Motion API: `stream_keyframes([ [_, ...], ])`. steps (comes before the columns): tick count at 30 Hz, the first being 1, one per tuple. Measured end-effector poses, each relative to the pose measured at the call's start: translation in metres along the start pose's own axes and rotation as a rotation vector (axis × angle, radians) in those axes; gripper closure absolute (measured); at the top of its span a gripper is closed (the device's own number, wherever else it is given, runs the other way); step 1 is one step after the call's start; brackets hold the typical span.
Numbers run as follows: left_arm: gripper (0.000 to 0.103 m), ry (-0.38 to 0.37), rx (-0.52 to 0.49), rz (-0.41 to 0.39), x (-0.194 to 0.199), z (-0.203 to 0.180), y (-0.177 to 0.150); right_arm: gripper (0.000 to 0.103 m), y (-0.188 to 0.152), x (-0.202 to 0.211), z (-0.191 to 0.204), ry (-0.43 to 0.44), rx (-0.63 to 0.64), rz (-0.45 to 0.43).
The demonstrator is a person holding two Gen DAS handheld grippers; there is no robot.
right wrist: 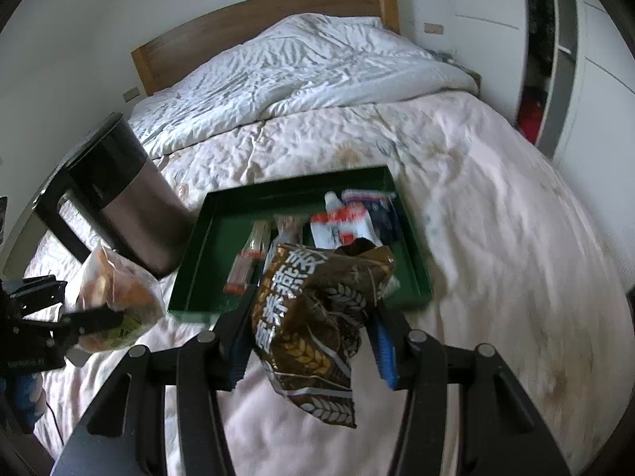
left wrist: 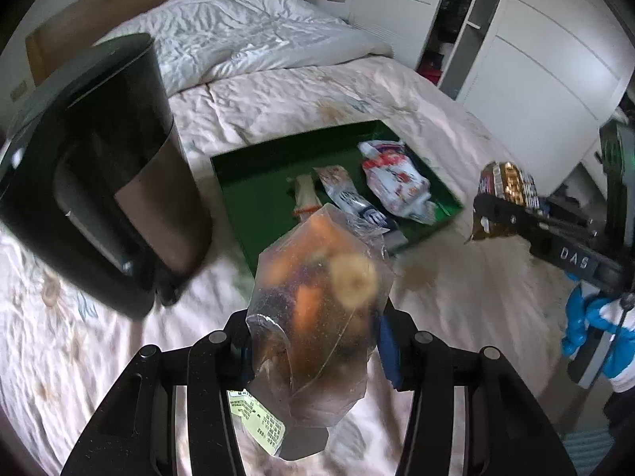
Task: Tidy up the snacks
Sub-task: 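Lift and carry clear bag with left tool while right tool carries brown-gold bag to tray, then lower brown-gold bag into tray with right tool while left tool lowers clear bag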
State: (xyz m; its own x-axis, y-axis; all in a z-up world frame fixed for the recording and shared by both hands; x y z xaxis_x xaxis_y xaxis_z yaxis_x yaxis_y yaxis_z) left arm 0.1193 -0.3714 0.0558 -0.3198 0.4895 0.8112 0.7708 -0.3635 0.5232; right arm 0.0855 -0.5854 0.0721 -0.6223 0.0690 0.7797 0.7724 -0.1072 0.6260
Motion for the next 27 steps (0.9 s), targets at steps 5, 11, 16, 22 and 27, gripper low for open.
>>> stream_keyframes([
  [5, 0.059, 0.082, 0.019, -0.041, -0.023, 0.004, 0.016, 0.000, 0.022, -0.034, 0.008, 0.018, 0.055, -0.024],
  [11, 0.059, 0.149, 0.069, -0.049, -0.057, 0.012, 0.023, 0.000, 0.034, -0.072, 0.020, 0.018, 0.113, -0.025],
  [16, 0.059, 0.184, 0.090, -0.054, -0.077, 0.015, 0.028, 0.000, 0.038, -0.095, 0.028, 0.019, 0.143, -0.020],
  [22, 0.059, 0.188, 0.095, -0.058, -0.086, 0.013, 0.032, 0.000, 0.039, -0.103, 0.036, 0.039, 0.159, -0.027],
  [27, 0.059, 0.186, 0.085, -0.059, -0.087, 0.010, 0.032, 0.000, 0.042, -0.104, 0.038, 0.044, 0.163, -0.032],
])
Point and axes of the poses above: each gripper's, at about its wrist camera, not at the fingertips, and x roughly against the way its jaws point, z to its left, y to its top, the point moved 2 cm from there along -x, roughly the way its jaws point, and after that the axes turned 9 degrees about -y, right-handed, at the moved point
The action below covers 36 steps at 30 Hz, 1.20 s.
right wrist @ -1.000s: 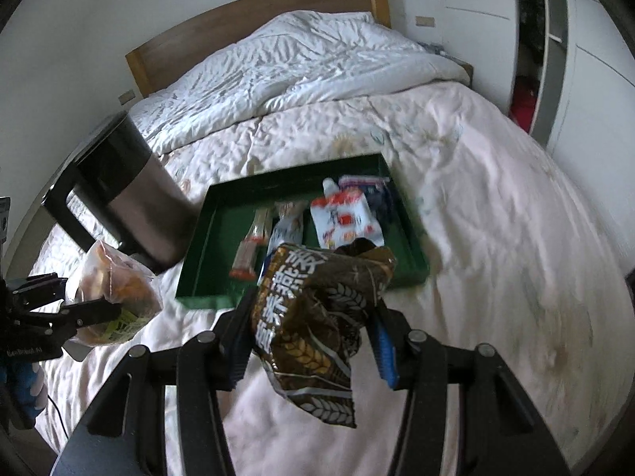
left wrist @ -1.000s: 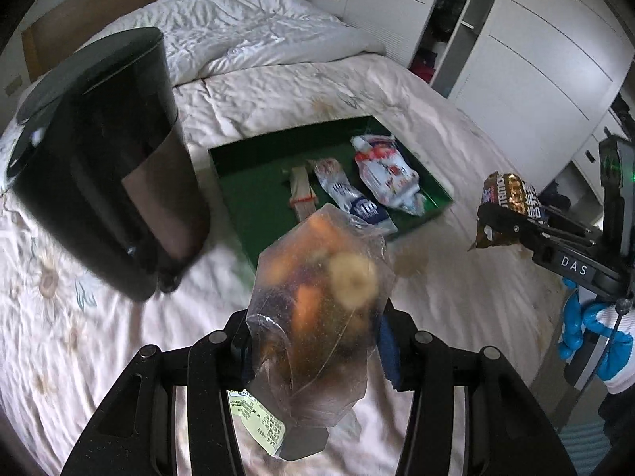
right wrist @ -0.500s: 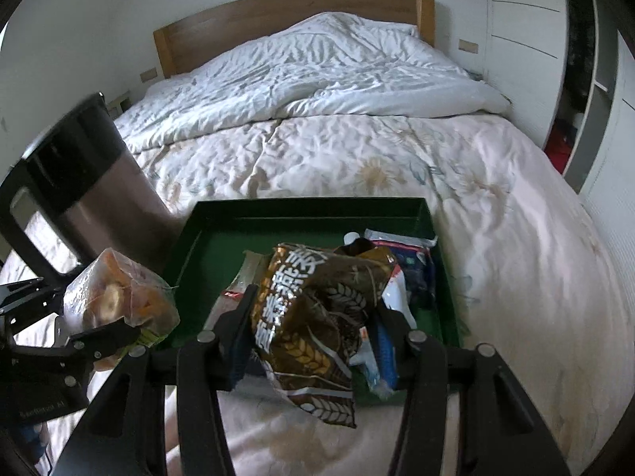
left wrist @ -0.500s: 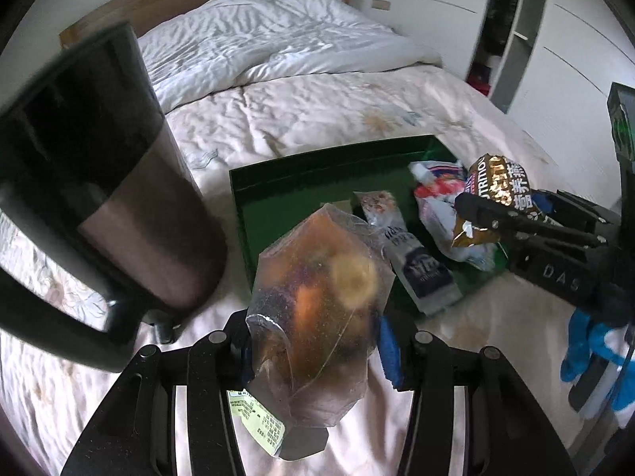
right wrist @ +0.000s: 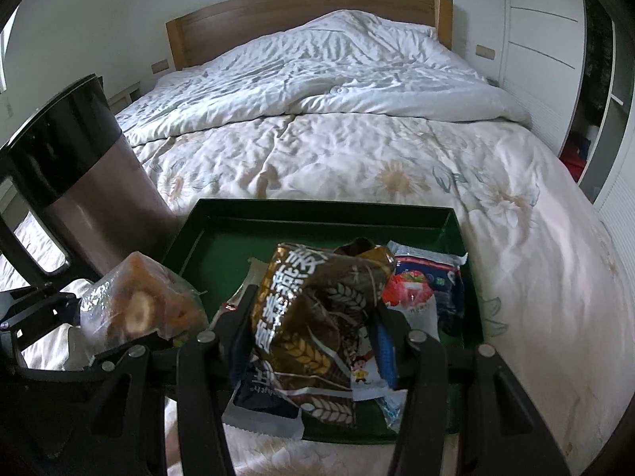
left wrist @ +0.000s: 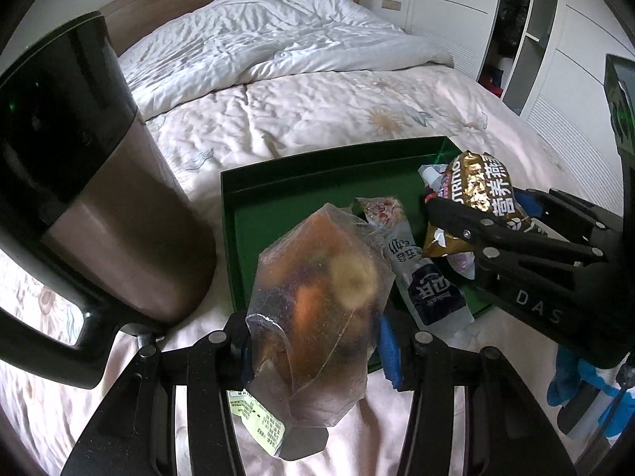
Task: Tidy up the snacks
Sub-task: 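Lower brown-gold bag into tray with right tool while left tool lowers clear bag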
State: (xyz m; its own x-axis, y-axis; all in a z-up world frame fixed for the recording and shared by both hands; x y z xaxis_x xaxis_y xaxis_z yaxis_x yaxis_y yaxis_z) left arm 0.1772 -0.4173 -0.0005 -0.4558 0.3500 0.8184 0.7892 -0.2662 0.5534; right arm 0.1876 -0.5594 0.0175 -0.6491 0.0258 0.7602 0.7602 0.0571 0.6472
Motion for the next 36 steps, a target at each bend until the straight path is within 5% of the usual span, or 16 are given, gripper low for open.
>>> stream_keyframes([
  [16, 0.059, -0.001, -0.008, -0.007, 0.000, -0.001, 0.003, 0.000, 0.022, -0.014, 0.009, -0.034, 0.020, -0.033],
  [28, 0.058, 0.002, -0.011, 0.016, -0.026, -0.005, 0.007, 0.000, 0.009, -0.057, 0.011, -0.084, 0.050, 0.044],
  [36, 0.058, -0.065, 0.041, 0.024, -0.033, 0.000, 0.016, 0.000, 0.011, -0.051, 0.003, -0.081, 0.011, 0.043],
])
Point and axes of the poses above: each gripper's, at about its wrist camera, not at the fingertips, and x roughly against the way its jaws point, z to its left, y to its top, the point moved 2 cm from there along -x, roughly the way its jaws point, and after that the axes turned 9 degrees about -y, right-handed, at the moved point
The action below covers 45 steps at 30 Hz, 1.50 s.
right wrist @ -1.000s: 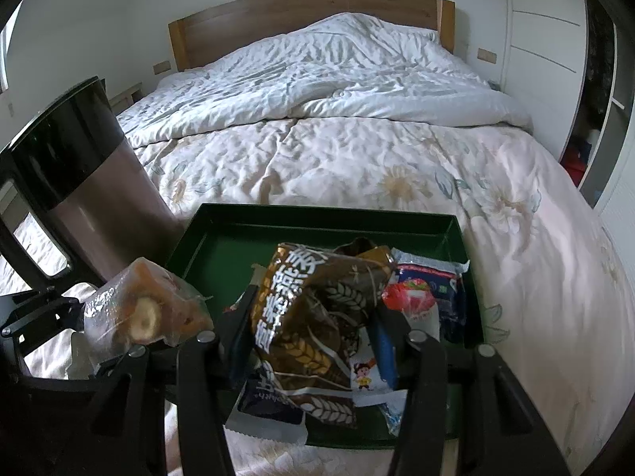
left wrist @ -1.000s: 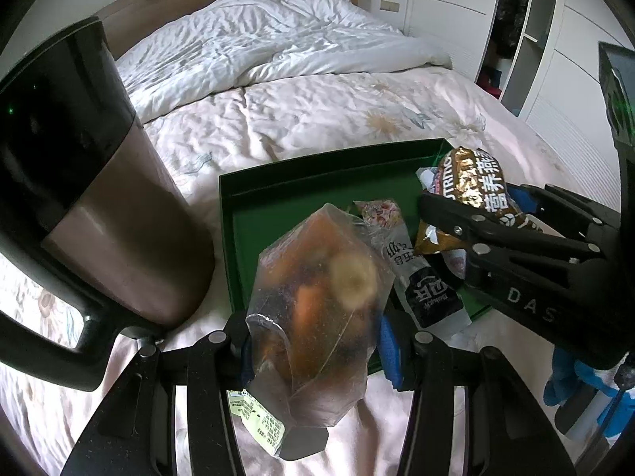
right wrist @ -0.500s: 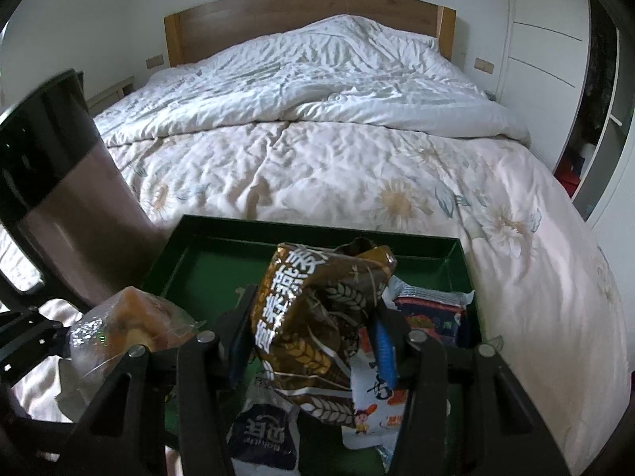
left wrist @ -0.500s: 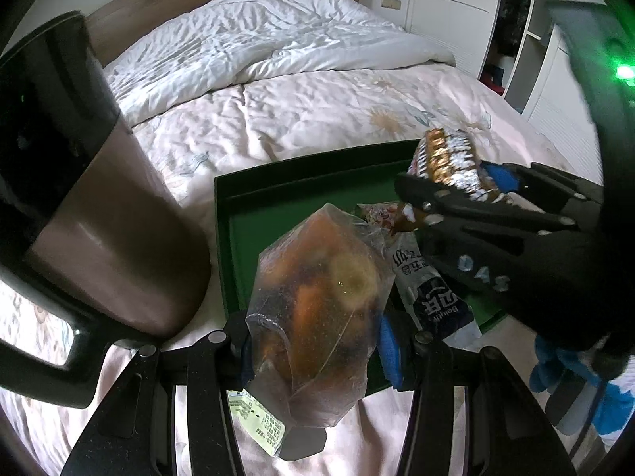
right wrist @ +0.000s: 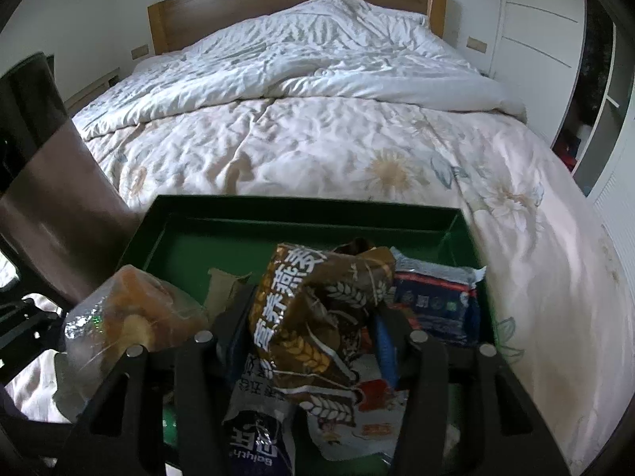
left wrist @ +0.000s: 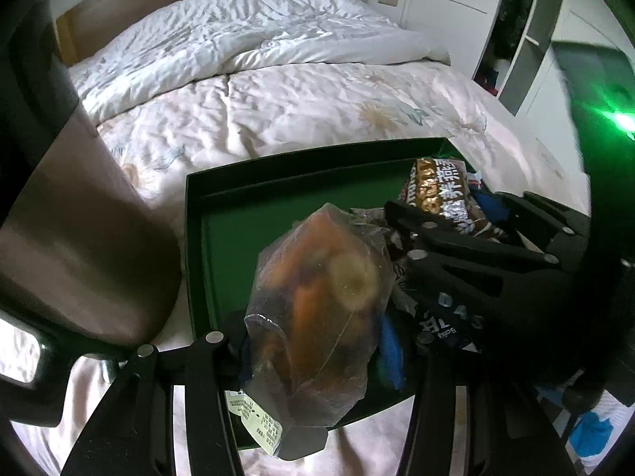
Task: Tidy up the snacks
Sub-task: 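Lower brown-gold bag into tray with right tool while left tool lowers clear bag, then open both tools and pull them back from the green tray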
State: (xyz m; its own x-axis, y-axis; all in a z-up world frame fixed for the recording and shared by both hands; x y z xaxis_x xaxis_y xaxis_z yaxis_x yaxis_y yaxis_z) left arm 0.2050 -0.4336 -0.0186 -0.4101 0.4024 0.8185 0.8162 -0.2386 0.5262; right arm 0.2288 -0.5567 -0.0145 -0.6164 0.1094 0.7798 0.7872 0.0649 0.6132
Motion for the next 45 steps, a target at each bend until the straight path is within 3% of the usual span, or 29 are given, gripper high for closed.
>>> stream_keyframes([
  [13, 0.056, 0.001, 0.031, -0.003, 0.019, 0.004, -0.010, 0.000, -0.004, 0.028, -0.013, -0.016, -0.040, -0.024],
  [21, 0.051, -0.049, 0.048, -0.073, 0.060, 0.005, -0.025, 0.000, -0.012, 0.069, -0.015, -0.050, -0.077, -0.081],
  [23, 0.043, -0.053, 0.053, -0.108, 0.073, 0.006, -0.031, 0.000, -0.018, 0.079, -0.016, -0.068, -0.088, -0.090],
  [29, 0.042, -0.061, 0.027, -0.165, 0.103, 0.008, -0.048, 0.000, -0.043, 0.100, -0.015, -0.096, -0.117, -0.081],
  [42, 0.042, -0.051, 0.032, -0.126, 0.124, 0.032, -0.093, 0.000, -0.105, 0.124, -0.001, -0.120, -0.183, -0.015],
  [45, 0.042, 0.009, 0.047, -0.106, 0.123, 0.043, -0.101, 0.000, -0.116, 0.127, 0.004, -0.123, -0.191, -0.005],
])
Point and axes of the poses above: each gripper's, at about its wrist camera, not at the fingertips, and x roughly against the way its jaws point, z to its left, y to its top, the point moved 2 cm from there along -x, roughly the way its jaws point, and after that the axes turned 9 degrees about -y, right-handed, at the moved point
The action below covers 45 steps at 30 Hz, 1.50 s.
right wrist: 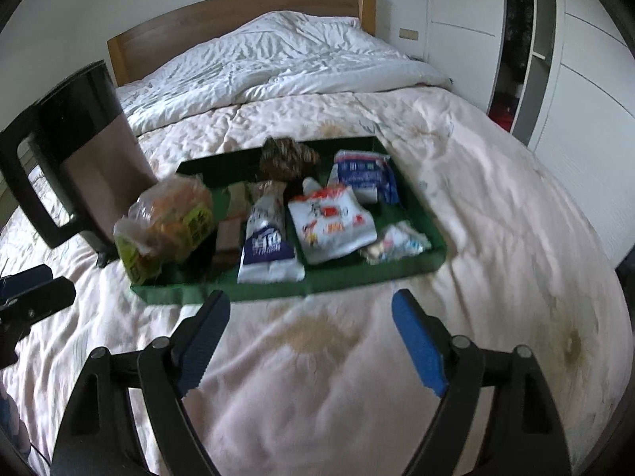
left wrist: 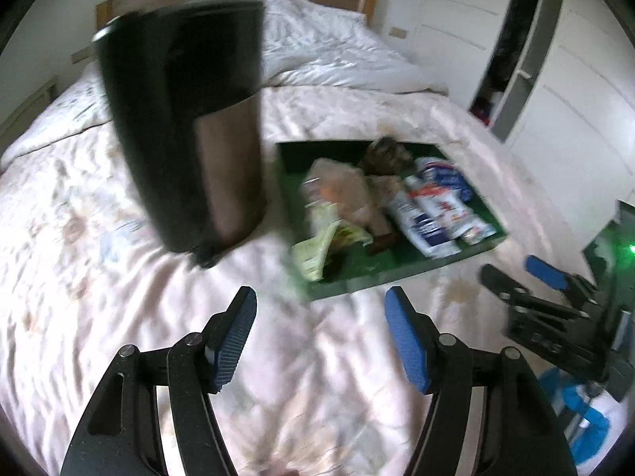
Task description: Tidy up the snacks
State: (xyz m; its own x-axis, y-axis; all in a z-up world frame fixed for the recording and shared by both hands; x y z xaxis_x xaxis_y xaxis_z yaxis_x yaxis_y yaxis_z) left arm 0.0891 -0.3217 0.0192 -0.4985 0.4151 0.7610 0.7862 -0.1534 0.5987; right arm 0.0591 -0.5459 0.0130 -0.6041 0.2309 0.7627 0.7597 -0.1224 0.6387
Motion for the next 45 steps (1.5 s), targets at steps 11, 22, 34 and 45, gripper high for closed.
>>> stream_keyframes([
  [11, 0.042, -0.036, -0.025, 0.038, 0.006, 0.019, -0.017, 0.000, -0.019, 0.013, 0.022, -0.014, -0.016, 0.008],
  [22, 0.042, -0.056, -0.067, 0.039, 0.009, 0.012, -0.014, 0.000, -0.012, 0.022, 0.028, -0.034, -0.001, -0.015],
  [34, 0.042, -0.053, -0.077, 0.035, 0.002, 0.001, -0.007, 0.000, -0.004, 0.015, 0.020, -0.033, 0.006, -0.025],
  [45, 0.042, -0.047, -0.094, -0.002, 0.007, -0.010, 0.013, 0.000, 0.014, 0.016, 0.011, -0.028, 0.006, -0.063],
])
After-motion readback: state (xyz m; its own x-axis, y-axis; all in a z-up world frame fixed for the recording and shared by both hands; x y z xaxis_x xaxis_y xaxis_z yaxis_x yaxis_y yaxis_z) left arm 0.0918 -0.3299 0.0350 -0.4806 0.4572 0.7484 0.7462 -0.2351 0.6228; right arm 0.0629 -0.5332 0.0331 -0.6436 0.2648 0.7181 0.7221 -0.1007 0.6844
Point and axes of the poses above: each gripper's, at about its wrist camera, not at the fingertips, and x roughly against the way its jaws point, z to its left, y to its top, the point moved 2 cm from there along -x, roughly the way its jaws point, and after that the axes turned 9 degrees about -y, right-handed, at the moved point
